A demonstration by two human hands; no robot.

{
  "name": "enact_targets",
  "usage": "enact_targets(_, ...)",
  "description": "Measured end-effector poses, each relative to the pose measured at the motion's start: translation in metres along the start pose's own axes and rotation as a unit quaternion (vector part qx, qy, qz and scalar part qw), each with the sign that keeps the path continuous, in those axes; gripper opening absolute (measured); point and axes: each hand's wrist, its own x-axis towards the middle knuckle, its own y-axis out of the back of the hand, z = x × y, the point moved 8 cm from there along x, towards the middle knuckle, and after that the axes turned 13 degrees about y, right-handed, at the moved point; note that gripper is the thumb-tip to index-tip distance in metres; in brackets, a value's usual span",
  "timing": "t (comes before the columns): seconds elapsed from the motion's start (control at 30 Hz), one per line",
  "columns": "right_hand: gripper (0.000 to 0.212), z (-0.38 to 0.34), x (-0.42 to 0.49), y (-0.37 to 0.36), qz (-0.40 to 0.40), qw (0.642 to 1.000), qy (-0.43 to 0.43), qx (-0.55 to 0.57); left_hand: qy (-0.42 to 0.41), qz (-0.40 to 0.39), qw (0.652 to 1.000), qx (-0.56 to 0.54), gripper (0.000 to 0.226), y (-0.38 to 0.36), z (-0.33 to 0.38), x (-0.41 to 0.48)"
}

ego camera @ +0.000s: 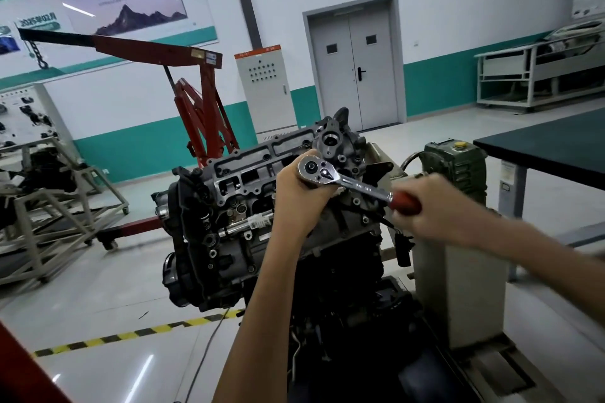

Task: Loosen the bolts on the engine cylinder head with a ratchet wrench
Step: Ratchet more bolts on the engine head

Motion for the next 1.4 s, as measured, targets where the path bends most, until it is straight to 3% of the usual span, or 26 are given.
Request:
enact_targets(0.1,0.009,0.006,0.025,0.029,-0.012,0.991,0.050,-0.123,0.001,-0.015,1.000,0.008,0.041,0.002,0.001,0.001)
enact_targets(0.17,0.008,0.007,0.022,0.027,-0.001,0.991,0.035,-0.128,-0.004,-0.025,1.000,0.006,0.040,0.002,0.000,0.000)
enact_targets(0.27,0.017,0.004,-0.008,-0.008,0.027,0.999,-0.039,-0.026,-0.051,0.000,0.998,0.027,0.026,0.002,0.003,-0.008)
enact_targets(0.33,0.022,-0.012,-0.026,-0.035,0.098,0.990,-0.078,0.062,-0.078,0.050,0.995,0.033,0.018,0.000,0.006,-0.013)
enact_targets(0.43,0.020,-0.046,-0.033,-0.079,0.175,0.950,-0.121,0.230,-0.043,0.089,0.995,-0.009,0.017,-0.006,0.005,-0.015)
enact_targets(0.53,0.021,-0.067,-0.026,-0.102,0.180,0.922,-0.122,0.321,-0.017,0.085,0.994,-0.062,0.032,-0.002,0.001,-0.011)
enact_targets(0.6,0.026,-0.059,-0.026,-0.092,0.166,0.938,-0.112,0.284,-0.002,0.068,0.996,-0.056,0.039,0.000,-0.001,-0.008)
enact_targets(0.77,0.033,-0.015,-0.017,-0.025,0.042,0.998,-0.012,0.035,0.001,0.054,0.998,-0.031,0.048,0.000,-0.002,-0.003)
enact_targets(0.83,0.013,0.002,0.000,0.003,-0.006,0.997,0.019,-0.070,0.001,0.032,0.999,-0.029,0.038,-0.001,-0.003,-0.001)
enact_targets(0.93,0.011,0.007,0.018,0.027,0.008,0.983,0.058,-0.173,0.017,-0.001,0.999,-0.030,0.015,-0.001,-0.007,0.002)
enact_targets(1.0,0.011,0.007,0.009,0.016,0.022,0.989,0.037,-0.142,0.009,-0.002,1.000,-0.026,0.021,0.002,-0.007,0.000)
enact_targets(1.1,0.017,-0.006,-0.019,-0.026,0.081,0.996,-0.036,-0.002,-0.058,0.022,0.998,0.012,0.020,0.000,0.002,-0.009)
enact_targets(1.2,0.027,-0.035,-0.033,-0.068,0.172,0.969,-0.102,0.144,-0.070,0.048,0.996,0.025,0.025,-0.008,0.005,-0.012)
enact_targets(1.27,0.025,-0.054,-0.029,-0.096,0.189,0.946,-0.121,0.236,-0.053,0.062,0.997,0.006,0.033,-0.007,0.003,-0.012)
enact_targets(1.4,0.029,-0.058,-0.026,-0.094,0.171,0.950,-0.109,0.238,-0.016,0.054,0.998,-0.024,0.042,-0.002,-0.002,-0.008)
